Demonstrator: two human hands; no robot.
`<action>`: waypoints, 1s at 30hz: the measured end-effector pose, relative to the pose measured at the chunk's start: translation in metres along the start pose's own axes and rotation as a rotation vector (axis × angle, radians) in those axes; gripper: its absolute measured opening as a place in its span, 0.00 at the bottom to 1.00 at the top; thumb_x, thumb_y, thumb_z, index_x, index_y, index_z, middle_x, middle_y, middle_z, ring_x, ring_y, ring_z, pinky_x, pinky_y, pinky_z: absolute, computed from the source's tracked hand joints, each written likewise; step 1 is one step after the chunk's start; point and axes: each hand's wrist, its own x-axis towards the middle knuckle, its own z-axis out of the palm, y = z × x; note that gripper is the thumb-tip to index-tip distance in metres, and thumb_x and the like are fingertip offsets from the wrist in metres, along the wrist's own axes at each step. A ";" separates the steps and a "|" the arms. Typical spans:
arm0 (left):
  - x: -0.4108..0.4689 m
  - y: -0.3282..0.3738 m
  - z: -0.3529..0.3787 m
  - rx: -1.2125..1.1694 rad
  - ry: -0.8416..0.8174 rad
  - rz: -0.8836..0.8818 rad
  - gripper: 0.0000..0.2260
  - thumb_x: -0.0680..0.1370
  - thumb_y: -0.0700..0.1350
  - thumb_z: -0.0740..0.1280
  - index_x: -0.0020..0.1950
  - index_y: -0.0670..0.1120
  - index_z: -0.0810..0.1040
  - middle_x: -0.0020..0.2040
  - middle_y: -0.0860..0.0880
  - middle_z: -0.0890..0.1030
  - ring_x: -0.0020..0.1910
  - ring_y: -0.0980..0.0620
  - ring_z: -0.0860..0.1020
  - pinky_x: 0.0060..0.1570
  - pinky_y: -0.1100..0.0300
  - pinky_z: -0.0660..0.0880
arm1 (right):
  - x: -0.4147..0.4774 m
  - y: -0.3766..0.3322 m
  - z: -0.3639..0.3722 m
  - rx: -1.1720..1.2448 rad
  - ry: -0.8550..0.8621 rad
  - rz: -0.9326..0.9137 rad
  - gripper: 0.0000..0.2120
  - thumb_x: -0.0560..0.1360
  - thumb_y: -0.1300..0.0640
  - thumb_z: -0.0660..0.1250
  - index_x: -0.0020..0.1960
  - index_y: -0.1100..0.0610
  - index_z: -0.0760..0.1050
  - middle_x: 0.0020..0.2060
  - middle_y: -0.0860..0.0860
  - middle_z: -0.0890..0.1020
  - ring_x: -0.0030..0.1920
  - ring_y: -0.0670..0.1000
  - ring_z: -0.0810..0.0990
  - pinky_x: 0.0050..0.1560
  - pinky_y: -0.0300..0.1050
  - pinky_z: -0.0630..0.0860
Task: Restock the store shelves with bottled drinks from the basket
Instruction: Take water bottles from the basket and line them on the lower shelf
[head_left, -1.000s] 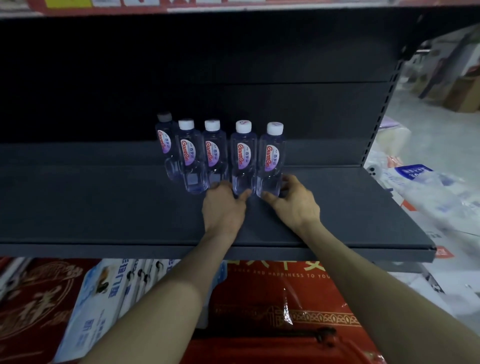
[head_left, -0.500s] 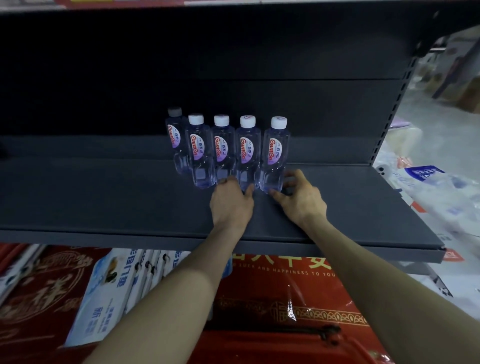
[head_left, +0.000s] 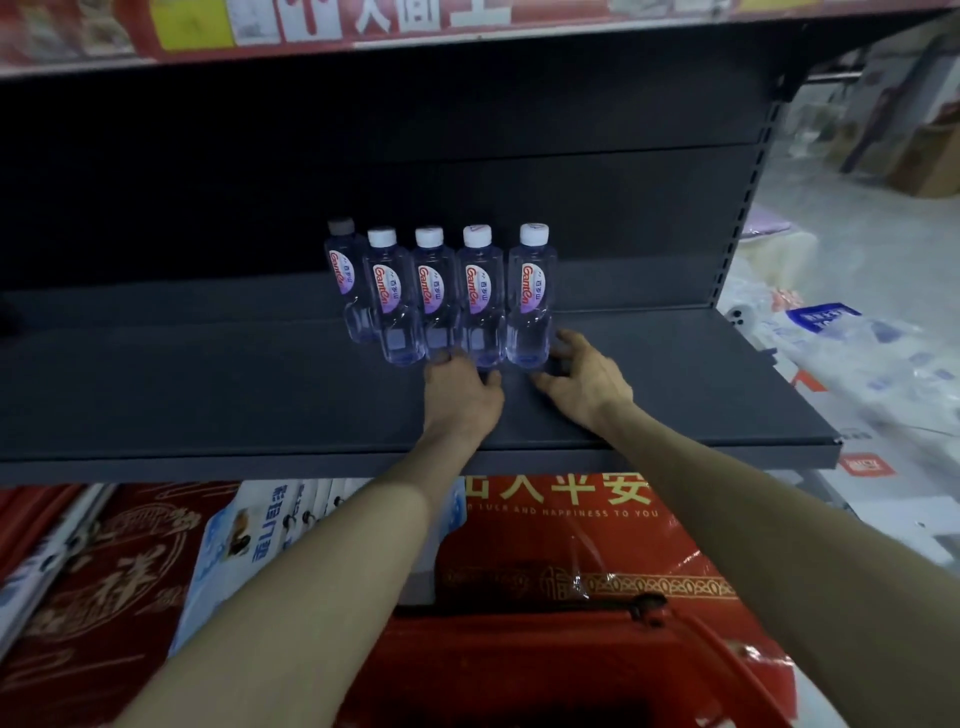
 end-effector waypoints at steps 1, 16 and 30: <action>-0.007 0.001 -0.004 -0.012 -0.047 0.007 0.19 0.80 0.49 0.68 0.69 0.42 0.74 0.65 0.41 0.77 0.69 0.41 0.71 0.65 0.52 0.71 | -0.007 0.000 -0.002 0.023 -0.013 -0.009 0.35 0.75 0.43 0.70 0.79 0.46 0.61 0.67 0.51 0.80 0.69 0.56 0.76 0.66 0.55 0.75; -0.241 -0.043 -0.045 -0.142 -0.271 0.087 0.17 0.76 0.48 0.71 0.65 0.56 0.79 0.55 0.58 0.83 0.57 0.59 0.80 0.63 0.59 0.75 | -0.244 0.050 0.027 0.178 -0.213 -0.220 0.16 0.76 0.60 0.69 0.62 0.51 0.79 0.55 0.43 0.84 0.57 0.41 0.81 0.59 0.29 0.73; -0.299 -0.123 -0.011 0.192 -0.683 0.055 0.15 0.79 0.48 0.68 0.66 0.52 0.80 0.63 0.49 0.81 0.64 0.48 0.77 0.66 0.51 0.75 | -0.291 0.135 0.079 -0.084 -0.537 0.164 0.17 0.73 0.49 0.72 0.59 0.54 0.82 0.52 0.48 0.84 0.54 0.49 0.82 0.54 0.42 0.75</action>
